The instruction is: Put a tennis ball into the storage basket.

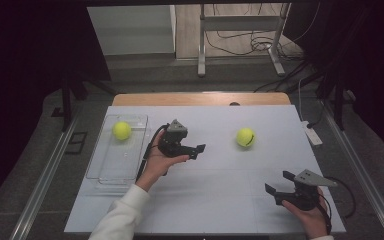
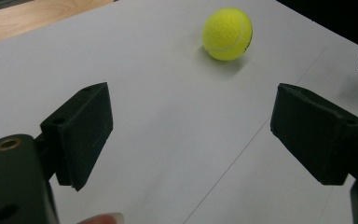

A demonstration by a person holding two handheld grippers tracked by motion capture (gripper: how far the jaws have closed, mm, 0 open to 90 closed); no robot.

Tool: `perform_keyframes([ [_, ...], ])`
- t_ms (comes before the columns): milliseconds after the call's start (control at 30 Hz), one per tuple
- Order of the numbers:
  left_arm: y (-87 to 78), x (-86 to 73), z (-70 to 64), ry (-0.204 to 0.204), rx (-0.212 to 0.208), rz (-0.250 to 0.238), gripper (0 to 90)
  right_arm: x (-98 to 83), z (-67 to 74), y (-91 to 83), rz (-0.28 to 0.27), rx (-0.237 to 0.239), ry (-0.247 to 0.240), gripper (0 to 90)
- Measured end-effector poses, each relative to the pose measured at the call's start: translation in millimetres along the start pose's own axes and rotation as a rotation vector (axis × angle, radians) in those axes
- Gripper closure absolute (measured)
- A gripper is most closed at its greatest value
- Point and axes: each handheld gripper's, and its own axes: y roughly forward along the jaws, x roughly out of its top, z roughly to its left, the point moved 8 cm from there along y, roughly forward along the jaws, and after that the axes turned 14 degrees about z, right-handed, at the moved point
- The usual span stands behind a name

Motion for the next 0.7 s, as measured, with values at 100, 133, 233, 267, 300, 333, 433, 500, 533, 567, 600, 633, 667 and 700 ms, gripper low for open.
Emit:
perform_keyframes([
  [100, 3.8, 3.7, -0.5, -0.003, -0.009, 0.001, 14.0, -0.4, 0.3, 0.1, 0.002, 0.0, 0.0, 13.1],
  [133, 3.8, 3.7, -0.5, -0.003, -0.009, 0.001, 14.0, -0.4, 0.3, 0.1, 0.002, 0.0, 0.0, 13.1],
  [233, 7.1, 5.7, -0.2, -0.006, -0.013, 0.006, 14.0, -0.8, -0.1, 0.4, 0.004, 0.0, 0.002, 13.2],
  [267, 8.0, 6.6, -0.1, -0.007, -0.014, 0.007, 14.0, -0.8, -0.4, 0.4, 0.004, -0.001, 0.003, 13.1],
  [300, 8.5, 7.0, -0.2, -0.008, -0.015, 0.008, 14.0, -0.8, -0.4, 0.5, 0.004, -0.001, 0.003, 13.2],
  [333, 9.1, 7.6, -0.1, -0.007, -0.014, 0.013, 14.0, -0.9, -0.3, 0.7, 0.005, -0.001, 0.002, 13.1],
  [433, 10.7, 9.5, -0.2, -0.007, -0.015, 0.018, 13.8, -0.8, 0.2, 1.1, 0.008, -0.002, 0.0, 13.2],
  [500, 11.2, 10.0, 0.0, -0.007, -0.014, 0.02, 13.8, -0.7, 0.5, 1.4, 0.007, 0.0, 0.0, 13.2],
  [533, 11.9, 10.9, 0.0, -0.008, -0.015, 0.019, 13.8, -0.7, 0.6, 1.6, 0.008, 0.0, 0.0, 13.2],
  [567, 12.2, 11.5, 0.1, -0.007, -0.015, 0.021, 13.8, -0.7, 0.6, 1.8, 0.008, 0.0, -0.001, 13.2],
  [600, 12.8, 12.4, 0.1, -0.008, -0.015, 0.02, 13.7, -0.7, 0.6, 1.9, 0.008, 0.0, -0.001, 13.2],
  [633, 13.2, 13.1, 0.2, -0.007, -0.012, 0.02, 13.8, -0.7, 0.5, 1.8, 0.008, 0.0, -0.001, 13.2],
  [667, 13.4, 14.1, 0.0, -0.006, -0.01, 0.014, 13.8, -0.8, 0.3, 1.8, 0.008, 0.0, -0.001, 13.2],
  [700, 13.4, 14.9, -0.3, -0.004, -0.009, 0.011, 14.0, -0.8, 0.1, 1.8, 0.008, 0.0, -0.001, 13.2],
])
